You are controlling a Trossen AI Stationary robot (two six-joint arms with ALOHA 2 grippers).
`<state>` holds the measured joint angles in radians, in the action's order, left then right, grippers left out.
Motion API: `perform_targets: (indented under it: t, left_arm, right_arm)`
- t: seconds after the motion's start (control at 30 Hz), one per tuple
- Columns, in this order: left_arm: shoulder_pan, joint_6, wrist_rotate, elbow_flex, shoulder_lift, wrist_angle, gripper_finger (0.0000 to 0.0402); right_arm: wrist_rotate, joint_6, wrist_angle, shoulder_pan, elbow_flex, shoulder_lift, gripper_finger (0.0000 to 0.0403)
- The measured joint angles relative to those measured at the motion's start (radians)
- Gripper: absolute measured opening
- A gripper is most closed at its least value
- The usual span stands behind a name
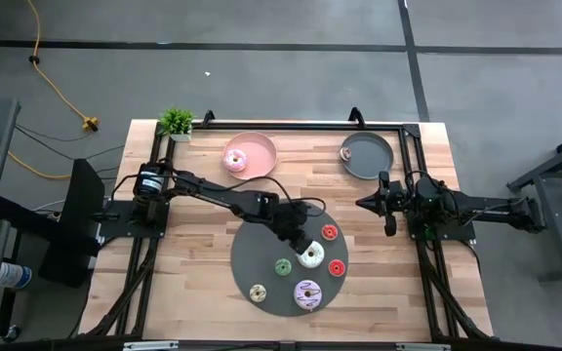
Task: Pick & Place donuts
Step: Put the large white donut on the pink plate
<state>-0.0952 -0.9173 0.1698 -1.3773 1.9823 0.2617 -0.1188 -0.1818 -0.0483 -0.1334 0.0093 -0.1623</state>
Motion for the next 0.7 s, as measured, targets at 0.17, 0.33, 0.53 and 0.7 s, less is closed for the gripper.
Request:
perform_targets:
  t: [0.17, 0.33, 0.53, 0.7]
  left_arm:
    - [-0.004, -0.013, -0.015, 0.000, 0.001, -0.007, 0.0216]
    - [-0.004, -0.027, -0.011, 0.000, 0.001, -0.017, 0.0246]
    - [-0.005, -0.030, 0.003, 0.001, 0.037, -0.034, 0.0248]
    - [-0.013, -0.038, 0.016, 0.000, 0.053, -0.072, 0.0248]
  right_arm:
    - [0.000, 0.000, 0.000, 0.000, 0.000, 0.000, 0.0004]
    - [0.000, 0.000, 0.000, 0.000, 0.000, 0.000, 0.0007]
    - [0.000, 0.000, 0.000, 0.000, 0.000, 0.000, 0.0008]
    - [0.000, 0.000, 0.001, 0.000, 0.000, -0.001, 0.0008]
